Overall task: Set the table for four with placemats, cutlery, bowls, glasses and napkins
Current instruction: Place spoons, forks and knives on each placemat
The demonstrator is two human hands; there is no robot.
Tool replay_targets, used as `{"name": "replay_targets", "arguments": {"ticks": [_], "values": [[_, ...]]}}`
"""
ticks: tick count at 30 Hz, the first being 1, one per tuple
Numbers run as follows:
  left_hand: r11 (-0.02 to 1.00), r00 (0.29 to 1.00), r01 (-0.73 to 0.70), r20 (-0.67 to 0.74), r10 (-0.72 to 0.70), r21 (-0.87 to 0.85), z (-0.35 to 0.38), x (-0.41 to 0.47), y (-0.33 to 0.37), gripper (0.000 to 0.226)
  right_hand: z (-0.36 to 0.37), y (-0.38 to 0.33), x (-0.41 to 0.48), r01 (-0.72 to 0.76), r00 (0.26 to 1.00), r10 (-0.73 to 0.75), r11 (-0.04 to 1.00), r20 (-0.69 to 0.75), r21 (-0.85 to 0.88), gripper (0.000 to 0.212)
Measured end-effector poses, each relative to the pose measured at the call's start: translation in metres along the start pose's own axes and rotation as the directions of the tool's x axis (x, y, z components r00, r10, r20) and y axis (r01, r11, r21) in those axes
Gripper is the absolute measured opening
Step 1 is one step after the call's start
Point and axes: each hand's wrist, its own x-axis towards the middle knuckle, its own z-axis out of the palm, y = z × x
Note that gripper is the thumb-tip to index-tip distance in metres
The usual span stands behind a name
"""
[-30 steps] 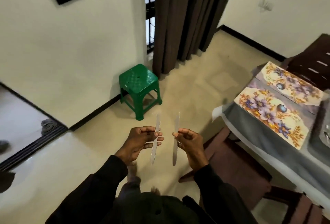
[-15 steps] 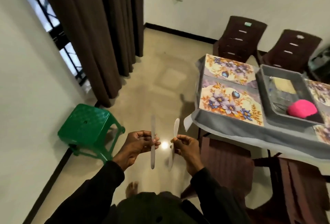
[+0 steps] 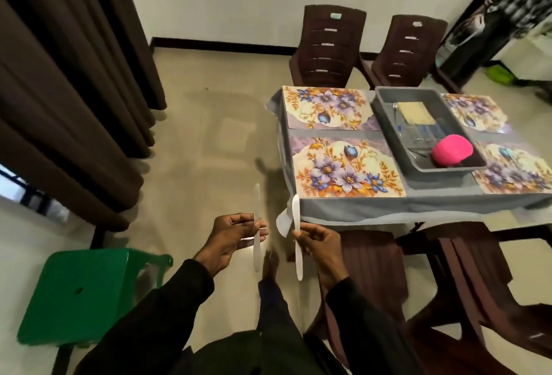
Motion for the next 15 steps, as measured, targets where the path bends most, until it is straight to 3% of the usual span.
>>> {"name": "replay_targets", "arguments": {"ticks": [6, 15], "values": [[0.997, 0.999, 0.042, 0.008, -0.043, 0.057, 0.043, 0.097, 0.044, 0.017, -0.024, -0.025, 0.112, -0.066, 0.992, 0.076, 0.993, -0.104, 0.097, 0.017], [0.987, 0.995, 0.099, -0.005, -0.099, 0.125, 0.127, 0.215, 0.098, 0.029, -0.107, -0.056, 0.268, -0.113, 0.964, 0.122, 0.992, -0.238, 0.052, 0.007]]}}
